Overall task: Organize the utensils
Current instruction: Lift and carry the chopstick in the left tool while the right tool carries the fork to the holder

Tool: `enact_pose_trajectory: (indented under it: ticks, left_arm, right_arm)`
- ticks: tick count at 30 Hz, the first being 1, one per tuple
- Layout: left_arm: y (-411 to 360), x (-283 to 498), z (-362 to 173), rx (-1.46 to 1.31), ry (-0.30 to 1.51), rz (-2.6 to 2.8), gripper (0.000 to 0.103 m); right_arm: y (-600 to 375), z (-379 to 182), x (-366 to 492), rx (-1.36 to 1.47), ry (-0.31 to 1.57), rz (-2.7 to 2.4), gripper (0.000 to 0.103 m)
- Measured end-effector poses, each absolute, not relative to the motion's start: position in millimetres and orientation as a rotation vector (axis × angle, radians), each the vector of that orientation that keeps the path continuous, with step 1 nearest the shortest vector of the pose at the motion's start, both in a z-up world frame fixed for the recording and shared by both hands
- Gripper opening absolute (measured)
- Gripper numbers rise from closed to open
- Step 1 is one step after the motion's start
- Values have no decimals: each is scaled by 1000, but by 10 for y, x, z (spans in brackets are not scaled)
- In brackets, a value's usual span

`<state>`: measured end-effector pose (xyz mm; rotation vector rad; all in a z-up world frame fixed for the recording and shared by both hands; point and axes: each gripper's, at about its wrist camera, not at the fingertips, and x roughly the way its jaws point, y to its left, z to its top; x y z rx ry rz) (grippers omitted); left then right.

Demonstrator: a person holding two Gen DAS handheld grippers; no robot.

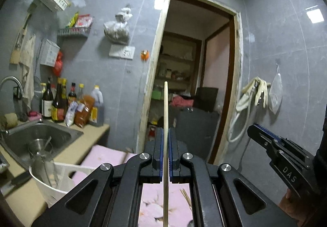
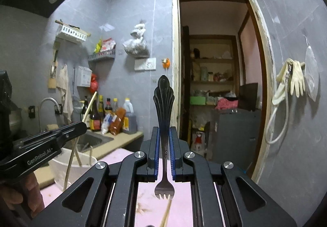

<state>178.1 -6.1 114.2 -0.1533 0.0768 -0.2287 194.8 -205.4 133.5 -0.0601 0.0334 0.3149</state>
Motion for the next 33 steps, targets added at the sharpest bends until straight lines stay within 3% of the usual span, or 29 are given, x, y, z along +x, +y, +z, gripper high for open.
enact_pose_trajectory:
  ticks: [9, 20, 33]
  left_arm:
    - [682, 1773, 1468, -190, 6, -183, 2]
    - [1706, 2147, 1392, -319, 68, -155, 2]
    - [1995, 2430, 1025, -383, 60, -1, 2]
  right_arm:
    - [-1621, 1661, 1911, -25, -36, 403, 6]
    - [-932, 2004, 2038, 19, -55, 609, 6]
    - [-383, 1634, 2607, 17, 92, 687, 6]
